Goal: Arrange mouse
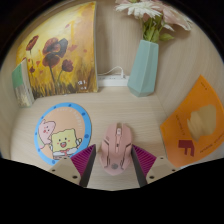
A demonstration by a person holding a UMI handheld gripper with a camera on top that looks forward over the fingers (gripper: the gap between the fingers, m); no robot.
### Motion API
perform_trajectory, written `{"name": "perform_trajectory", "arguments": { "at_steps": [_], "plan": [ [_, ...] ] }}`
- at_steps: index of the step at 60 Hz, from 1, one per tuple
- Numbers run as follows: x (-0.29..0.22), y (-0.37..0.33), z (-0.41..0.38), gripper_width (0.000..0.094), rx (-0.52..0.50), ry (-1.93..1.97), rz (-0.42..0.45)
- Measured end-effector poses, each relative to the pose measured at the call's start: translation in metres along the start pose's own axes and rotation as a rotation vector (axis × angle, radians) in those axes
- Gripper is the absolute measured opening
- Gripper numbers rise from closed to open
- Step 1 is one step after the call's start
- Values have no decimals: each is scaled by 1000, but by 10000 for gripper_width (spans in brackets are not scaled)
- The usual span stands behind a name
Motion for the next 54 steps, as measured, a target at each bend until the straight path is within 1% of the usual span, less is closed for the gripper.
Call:
{"name": "perform_trajectory", "arguments": {
  "at_steps": [10, 12, 15, 24, 26, 30, 33, 38, 42, 49, 54],
  "plan": [
    [-9, 13, -3, 671, 12, -7, 5],
    [-10, 14, -2, 629, 23, -5, 10],
    [-9, 17, 2, 535, 45, -9, 21],
    [-8, 17, 2, 469, 52, -15, 46],
    [-8, 17, 2, 431, 54, -17, 44],
    [-12, 14, 1, 384, 46, 1, 32],
    [-23, 6, 1, 385, 49, 34, 36],
    [-64, -19, 6, 386, 102, 35, 105],
    [-104, -43, 2, 386, 121, 49, 171],
    [-171, -79, -21, 384, 128, 42, 295],
    [-203, -96, -51, 385, 126, 8, 371]
  ]
}}
Point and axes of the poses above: the point between the fingertips, and its own axes, seen from behind it with the camera up: z to the right, x down, y forward, the way the camera looks, the point moved 10 cm from there along -y, backward, against the way the camera looks, and after that the axes turned 12 degrees about z, right-handed, at the moved point
